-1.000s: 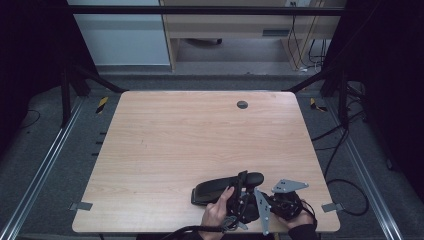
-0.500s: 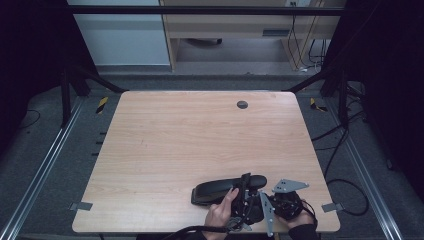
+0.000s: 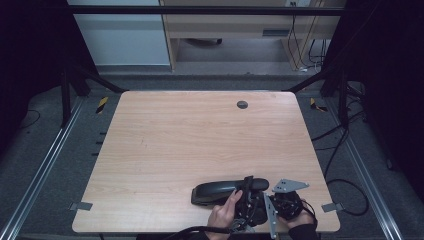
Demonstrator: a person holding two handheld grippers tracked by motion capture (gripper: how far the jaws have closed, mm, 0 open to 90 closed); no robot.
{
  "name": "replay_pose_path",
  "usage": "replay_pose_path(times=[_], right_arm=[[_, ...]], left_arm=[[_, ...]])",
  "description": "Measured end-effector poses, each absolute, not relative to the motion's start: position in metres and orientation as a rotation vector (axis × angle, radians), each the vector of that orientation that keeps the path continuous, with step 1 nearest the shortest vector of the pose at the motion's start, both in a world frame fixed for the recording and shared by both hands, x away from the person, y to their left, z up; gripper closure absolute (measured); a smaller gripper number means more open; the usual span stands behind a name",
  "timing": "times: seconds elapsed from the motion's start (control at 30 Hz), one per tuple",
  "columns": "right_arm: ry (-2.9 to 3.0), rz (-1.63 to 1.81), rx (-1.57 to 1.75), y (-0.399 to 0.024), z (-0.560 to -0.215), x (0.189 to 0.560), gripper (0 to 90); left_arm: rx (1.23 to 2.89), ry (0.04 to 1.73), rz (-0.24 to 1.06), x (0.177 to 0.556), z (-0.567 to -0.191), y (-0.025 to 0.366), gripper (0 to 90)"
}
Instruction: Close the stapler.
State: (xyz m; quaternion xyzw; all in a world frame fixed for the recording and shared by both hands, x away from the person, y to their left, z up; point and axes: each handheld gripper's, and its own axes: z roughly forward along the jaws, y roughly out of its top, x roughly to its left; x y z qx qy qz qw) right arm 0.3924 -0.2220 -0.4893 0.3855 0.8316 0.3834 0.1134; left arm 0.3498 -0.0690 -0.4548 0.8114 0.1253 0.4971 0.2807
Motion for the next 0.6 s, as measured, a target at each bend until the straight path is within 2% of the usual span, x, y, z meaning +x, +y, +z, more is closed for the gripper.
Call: replay_pose_path(times=[0.6], right_arm=[[2.446, 1.129, 1.144, -0.2229, -0.4886, 0.3917, 90.0]], left_arm=[[2.228, 0.305, 1.305, 0.3505, -0.4625, -0.0745, 49.0]])
